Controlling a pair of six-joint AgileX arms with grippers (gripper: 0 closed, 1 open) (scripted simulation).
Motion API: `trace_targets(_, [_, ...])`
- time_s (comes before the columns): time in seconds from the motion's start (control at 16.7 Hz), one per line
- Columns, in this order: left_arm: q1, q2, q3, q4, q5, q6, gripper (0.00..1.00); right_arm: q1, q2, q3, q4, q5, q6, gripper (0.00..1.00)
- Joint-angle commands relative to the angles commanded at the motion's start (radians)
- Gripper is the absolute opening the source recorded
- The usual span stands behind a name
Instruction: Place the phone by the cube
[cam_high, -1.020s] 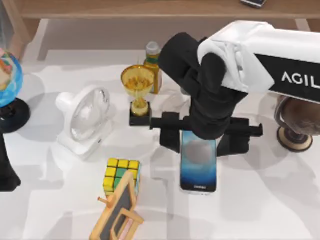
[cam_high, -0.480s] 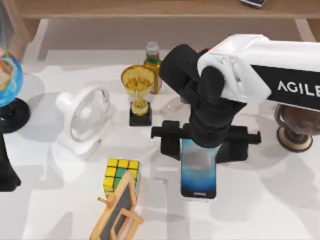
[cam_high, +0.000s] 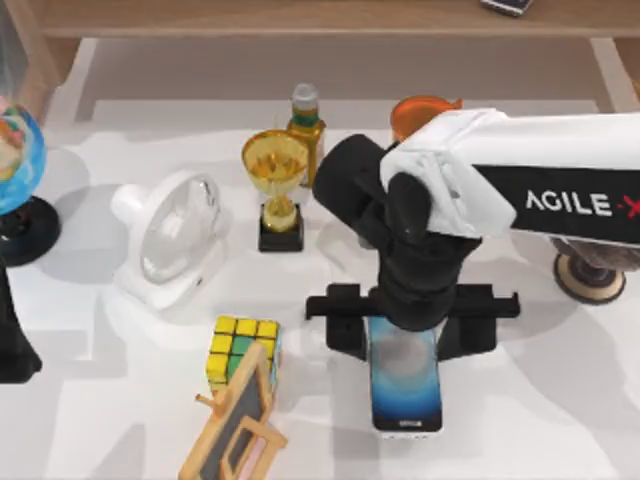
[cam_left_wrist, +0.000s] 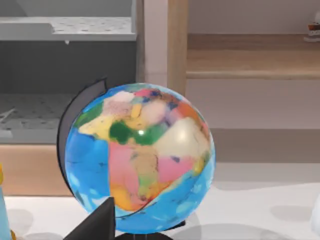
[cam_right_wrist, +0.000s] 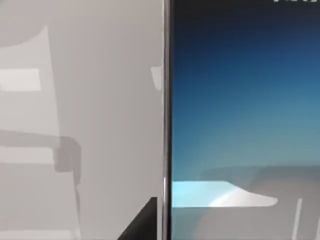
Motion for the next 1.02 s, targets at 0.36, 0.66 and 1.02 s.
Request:
trace_targets(0.36, [0.000, 0.000, 0.000, 0.000, 0.000, 0.000, 1.00, 0.000, 0.000, 0.000, 0.000, 0.000, 0.000, 0.30])
trace_targets(0.66, [0.000, 0.000, 0.000, 0.000, 0.000, 0.000, 1.00, 0.000, 0.000, 0.000, 0.000, 0.000, 0.000, 0.68])
trace_targets(1.02, [0.000, 0.000, 0.000, 0.000, 0.000, 0.000, 1.00, 0.000, 0.000, 0.000, 0.000, 0.000, 0.000, 1.00])
